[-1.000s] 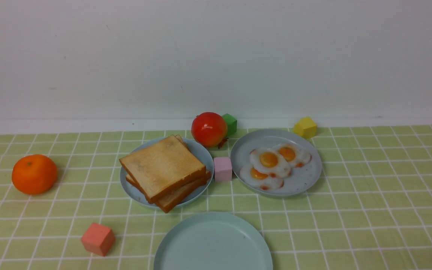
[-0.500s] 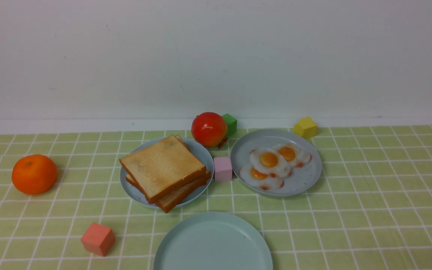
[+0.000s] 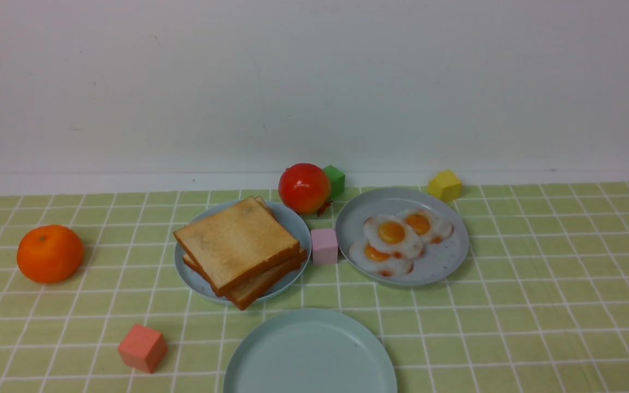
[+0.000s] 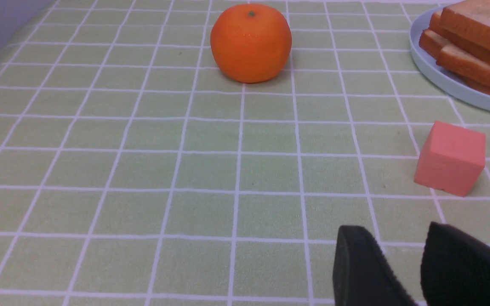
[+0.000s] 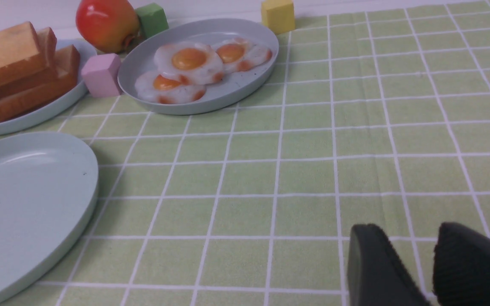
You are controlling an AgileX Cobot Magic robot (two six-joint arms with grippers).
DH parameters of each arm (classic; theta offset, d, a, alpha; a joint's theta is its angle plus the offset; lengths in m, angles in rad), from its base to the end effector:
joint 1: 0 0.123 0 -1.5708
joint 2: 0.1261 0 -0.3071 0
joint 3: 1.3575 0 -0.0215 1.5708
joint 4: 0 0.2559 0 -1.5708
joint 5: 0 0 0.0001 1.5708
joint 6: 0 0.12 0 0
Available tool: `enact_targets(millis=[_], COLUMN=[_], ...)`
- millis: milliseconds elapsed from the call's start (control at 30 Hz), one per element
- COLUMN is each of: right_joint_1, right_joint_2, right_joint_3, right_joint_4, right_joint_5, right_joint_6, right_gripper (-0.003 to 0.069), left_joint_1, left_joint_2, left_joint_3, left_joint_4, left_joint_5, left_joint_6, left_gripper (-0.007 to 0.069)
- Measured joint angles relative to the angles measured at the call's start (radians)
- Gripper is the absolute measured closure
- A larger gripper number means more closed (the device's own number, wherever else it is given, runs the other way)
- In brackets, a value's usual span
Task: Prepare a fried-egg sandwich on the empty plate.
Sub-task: Use the left arm to grab a slice of bread
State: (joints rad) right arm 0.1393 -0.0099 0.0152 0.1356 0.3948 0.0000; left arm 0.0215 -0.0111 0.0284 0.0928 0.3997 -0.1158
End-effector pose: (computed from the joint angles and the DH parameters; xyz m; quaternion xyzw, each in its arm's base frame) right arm 0.0609 0.0148 0.1644 -0.0210 0.8073 0.0986 0.5815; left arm 0.0621 0.0057 0.1588 -0.0315 0.8125 0.0121 0.5820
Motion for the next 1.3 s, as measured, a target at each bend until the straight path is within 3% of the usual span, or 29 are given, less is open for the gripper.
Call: enact_targets(millis=[233, 433, 800, 933, 1000, 1100, 1200, 1300], right_joint_1=[0.000, 0.000, 0.000, 0.000, 0.000, 0.000, 0.000, 0.000], right_joint_2=[0.000, 0.000, 0.000, 0.000, 0.000, 0.000, 0.043, 0.160], right_joint_3=[0.011, 0.011, 0.011, 0.011, 0.004, -0.083, -0.263, -0.516], right_joint_4=[-0.001, -0.001, 0.003, 0.014, 0.057, 0.140, 0.218, 0.254], right_joint_5=[-0.105, -0.375, -0.524, -0.678, -0.827, -0.908, -0.885, -0.750], right_joint_6=[0.000, 0.000, 0.000, 0.041, 0.062, 0.065, 0.045, 0.031], right_gripper=[0.0420, 0.0420, 0.0419, 0.0419, 0.0419, 0.0419, 0.0419, 0.0419], left_joint_1=[0.000, 0.000, 0.000, 0.000, 0.000, 0.000, 0.000, 0.000], left_joint_2=[0.000, 0.000, 0.000, 0.000, 0.000, 0.000, 0.014, 0.113], left_joint_3=[0.001, 0.001, 0.001, 0.003, 0.003, -0.045, -0.223, -0.468], left_joint_4=[0.002, 0.002, 0.002, -0.021, -0.050, -0.093, -0.138, -0.148], left_joint_5=[-0.155, -0.393, -0.463, -0.587, -0.782, -0.942, -0.940, -0.800], left_joint_6=[0.000, 0.000, -0.009, -0.117, -0.260, -0.337, -0.355, -0.385], left_gripper=[0.0386, 0.0386, 0.0386, 0.0386, 0.0386, 0.0386, 0.0386, 0.0386])
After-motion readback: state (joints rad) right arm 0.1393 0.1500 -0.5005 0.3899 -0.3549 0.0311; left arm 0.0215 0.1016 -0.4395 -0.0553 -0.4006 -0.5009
